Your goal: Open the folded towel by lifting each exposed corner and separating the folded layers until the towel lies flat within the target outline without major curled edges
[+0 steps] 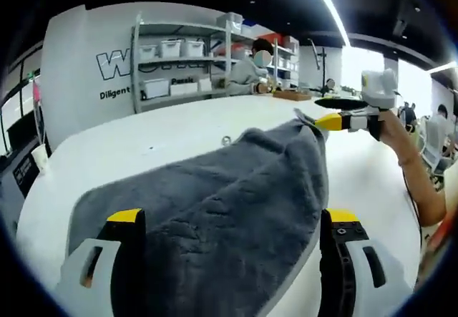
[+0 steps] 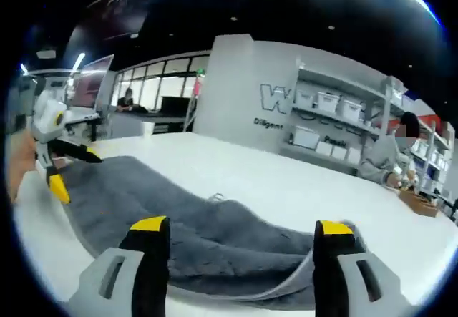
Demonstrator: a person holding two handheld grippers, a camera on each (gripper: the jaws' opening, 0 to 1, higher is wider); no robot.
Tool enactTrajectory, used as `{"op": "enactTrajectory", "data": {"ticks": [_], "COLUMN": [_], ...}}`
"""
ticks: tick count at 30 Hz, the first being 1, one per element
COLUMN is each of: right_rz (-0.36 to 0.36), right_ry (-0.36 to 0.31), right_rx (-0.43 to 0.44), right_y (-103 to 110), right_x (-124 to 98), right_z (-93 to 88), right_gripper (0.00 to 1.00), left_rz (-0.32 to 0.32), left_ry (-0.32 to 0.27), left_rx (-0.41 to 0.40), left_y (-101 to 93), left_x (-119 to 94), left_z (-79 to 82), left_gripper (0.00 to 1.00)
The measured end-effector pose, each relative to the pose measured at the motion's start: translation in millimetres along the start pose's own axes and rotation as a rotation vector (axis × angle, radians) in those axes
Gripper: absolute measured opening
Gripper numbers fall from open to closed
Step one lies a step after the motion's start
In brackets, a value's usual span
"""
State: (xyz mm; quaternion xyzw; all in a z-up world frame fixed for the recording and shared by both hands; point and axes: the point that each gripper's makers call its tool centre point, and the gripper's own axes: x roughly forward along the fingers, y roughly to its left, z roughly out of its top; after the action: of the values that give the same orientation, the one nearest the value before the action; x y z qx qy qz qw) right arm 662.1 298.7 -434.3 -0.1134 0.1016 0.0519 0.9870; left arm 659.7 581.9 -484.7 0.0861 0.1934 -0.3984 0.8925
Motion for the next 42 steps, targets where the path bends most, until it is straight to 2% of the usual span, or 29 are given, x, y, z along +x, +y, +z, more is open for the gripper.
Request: {"op": "enactTrajectory", "data": {"ticks": [2,6,10,14,19,20,23,34,42], "right_rz": [-0.063,-0.111,-0.150,-0.129,-0.131,-0.128,-0.106,-0.124,-0.152], "right_ry": [0.012,0.016,0.114,0.150,0.262,0.274,0.280,0.255,0.204], "right_rx": [0.055,0.170,0.142,0.139,0.051,0.044,0.029,0.048,0.077], "right_y": [-19,-39,-50,-45,-43,-43,-42,-45,-54], "right_x": [-1,-2,1,8,8,9,9,2,-13], "right_z": [-7.6,-19.2,-45.3,-56.2,-77.5,-80.7,-84.6,-79.0,-67.8], "right_gripper": [0.76,0.69,0.59,0.49,0.33,0.29,0.00,0.00,0.00], "left_rz": [-0.006,-0.012,-0.005,0.009,0.006,0.005,0.006,0.005,-0.009], "left_ry": [0.005,0.012,0.020,0.028,0.035,0.037,0.043,0.063,0.045], "left_rx": [0.004,0.006,0.006,0.013,0.017,0.017,0.018,0.023,0.015], "left_y": [-1.5,-3.9,-2.5,-0.1,-1.7,-2.0,-2.3,-1.8,-1.0], "left_x": [1,2,2,1,2,2,2,2,-2], "left_z": [-0.6,-2.0,-3.8,-4.9,-6.0,-6.5,-7.8,-11.5,-7.4], "left_gripper": [1.00,1.00,0.99,0.99,0.99,0.99,0.99,0.98,0.99]}}
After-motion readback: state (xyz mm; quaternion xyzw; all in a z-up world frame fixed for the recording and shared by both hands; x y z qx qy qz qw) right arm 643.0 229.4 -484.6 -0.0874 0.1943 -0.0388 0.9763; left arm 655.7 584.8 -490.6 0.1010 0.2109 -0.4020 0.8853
